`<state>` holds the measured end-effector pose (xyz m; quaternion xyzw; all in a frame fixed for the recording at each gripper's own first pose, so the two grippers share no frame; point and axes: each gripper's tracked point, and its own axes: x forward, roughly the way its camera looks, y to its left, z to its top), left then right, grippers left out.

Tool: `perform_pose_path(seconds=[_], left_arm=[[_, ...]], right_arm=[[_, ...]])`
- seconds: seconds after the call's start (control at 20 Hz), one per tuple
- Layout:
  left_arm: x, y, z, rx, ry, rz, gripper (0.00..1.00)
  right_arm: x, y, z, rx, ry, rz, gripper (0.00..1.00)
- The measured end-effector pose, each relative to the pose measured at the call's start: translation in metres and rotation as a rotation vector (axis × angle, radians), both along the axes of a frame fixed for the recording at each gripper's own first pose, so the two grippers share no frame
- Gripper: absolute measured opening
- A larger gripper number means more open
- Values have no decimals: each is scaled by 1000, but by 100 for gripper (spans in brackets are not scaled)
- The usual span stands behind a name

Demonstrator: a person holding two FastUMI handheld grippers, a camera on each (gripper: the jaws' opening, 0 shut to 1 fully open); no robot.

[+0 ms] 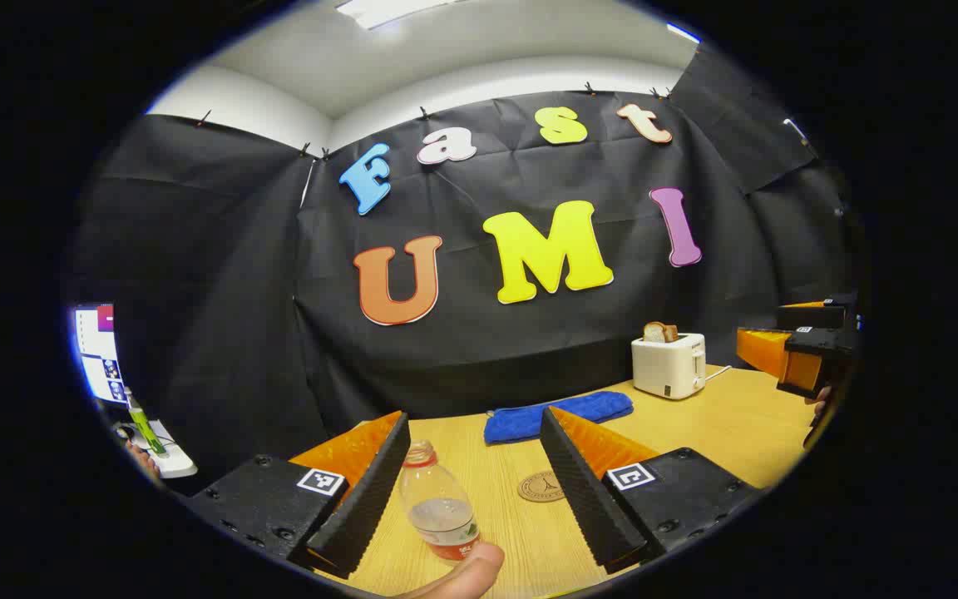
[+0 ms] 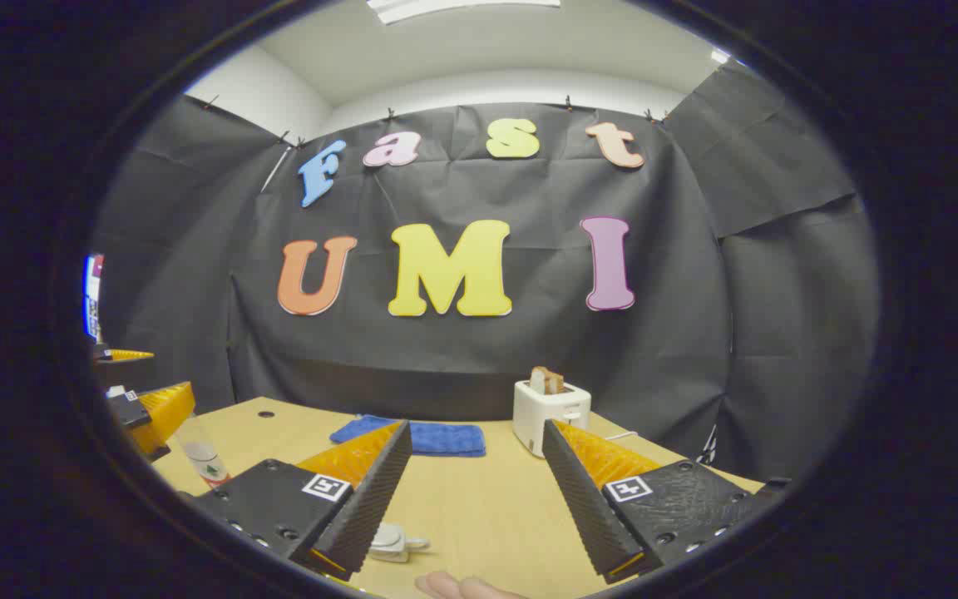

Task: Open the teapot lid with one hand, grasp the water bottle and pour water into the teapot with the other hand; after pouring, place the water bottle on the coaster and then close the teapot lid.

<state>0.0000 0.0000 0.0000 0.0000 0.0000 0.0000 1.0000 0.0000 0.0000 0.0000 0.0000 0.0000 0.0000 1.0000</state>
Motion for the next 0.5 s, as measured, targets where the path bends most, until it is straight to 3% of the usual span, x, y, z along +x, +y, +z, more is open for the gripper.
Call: perform_pose_path(seconds=[0.5], left_arm=[[-22,6,-16,-74,11,-70,99]], right_arm=[[-49,8,-7,-53,5,-16,95]])
